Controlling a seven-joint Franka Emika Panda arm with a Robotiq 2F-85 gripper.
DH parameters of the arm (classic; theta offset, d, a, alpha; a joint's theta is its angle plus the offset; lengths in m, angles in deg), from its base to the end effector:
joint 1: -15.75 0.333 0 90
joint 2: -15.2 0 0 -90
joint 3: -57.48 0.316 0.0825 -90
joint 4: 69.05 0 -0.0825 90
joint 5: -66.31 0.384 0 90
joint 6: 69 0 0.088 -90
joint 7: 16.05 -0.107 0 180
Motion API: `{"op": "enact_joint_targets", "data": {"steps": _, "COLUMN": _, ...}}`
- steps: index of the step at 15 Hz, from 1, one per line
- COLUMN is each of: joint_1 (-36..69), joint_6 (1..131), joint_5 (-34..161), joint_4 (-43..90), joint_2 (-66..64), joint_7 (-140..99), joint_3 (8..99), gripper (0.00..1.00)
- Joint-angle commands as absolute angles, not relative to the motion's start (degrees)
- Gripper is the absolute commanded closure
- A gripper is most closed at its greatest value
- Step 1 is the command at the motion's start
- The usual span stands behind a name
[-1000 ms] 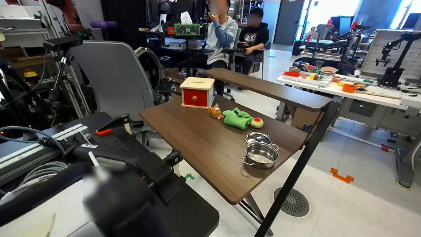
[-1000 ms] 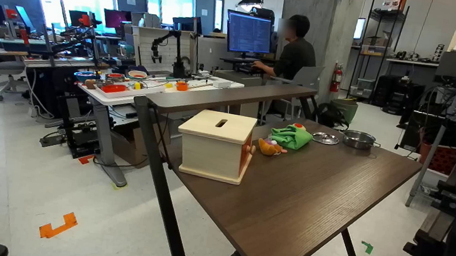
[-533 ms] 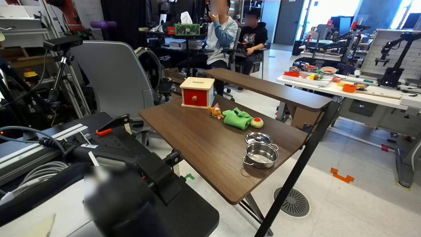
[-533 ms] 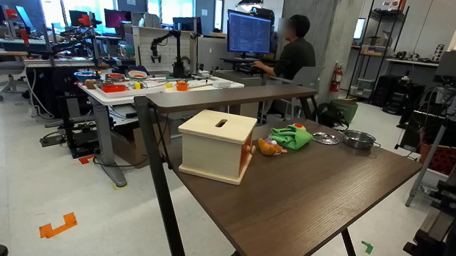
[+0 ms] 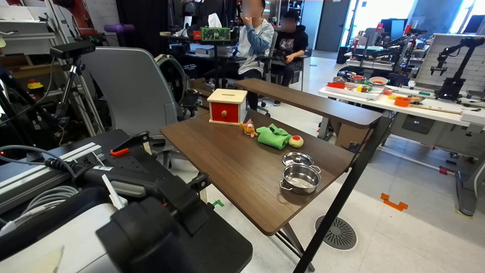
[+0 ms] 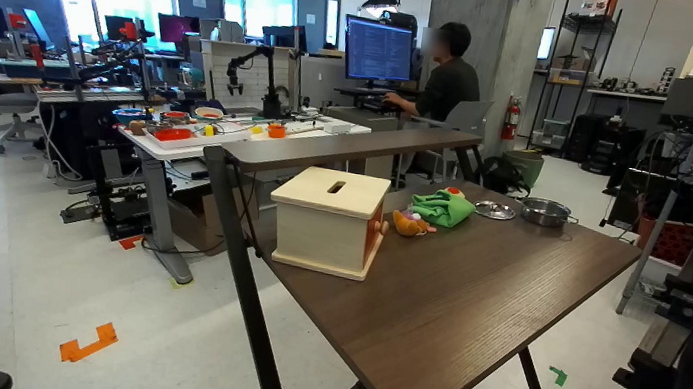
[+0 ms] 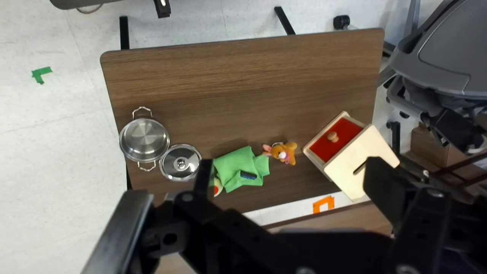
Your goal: Move the red and white object to the front of the table
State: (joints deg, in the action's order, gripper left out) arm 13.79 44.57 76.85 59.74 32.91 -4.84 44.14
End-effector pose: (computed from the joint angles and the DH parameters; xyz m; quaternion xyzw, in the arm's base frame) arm 0.4495 -0.1175 0.4927 -0.9905 0.0659 -0.0429 0.1130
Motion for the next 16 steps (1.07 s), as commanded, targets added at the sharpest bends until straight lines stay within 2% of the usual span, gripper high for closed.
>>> {"op": "enact_joint_targets", "data": {"steps": 1, "joint_1": 12.6, "joint_6": 53.9, "joint_5": 78.9, "joint_4": 62.0, "joint_2": 31.9, "joint_7": -9.4, "joint_3": 46.8, "gripper": 0.0}}
{"op": "enact_joint_targets", "data": {"steps": 6, "joint_1": 12.8, "joint_6": 65.9, "joint_5": 80.2, "joint_4": 61.3, "joint_2": 22.0, "joint_7": -19.0, "joint_3": 49.2, "gripper": 0.0}}
{"op": "enact_joint_targets", "data": {"steps": 16, "joint_1": 11.8, "joint_6": 76.2, "joint_5": 80.9, "joint_4": 45.8, "joint_2": -11.2, "joint_7": -35.9, "joint_3": 49.6, "gripper": 0.0}}
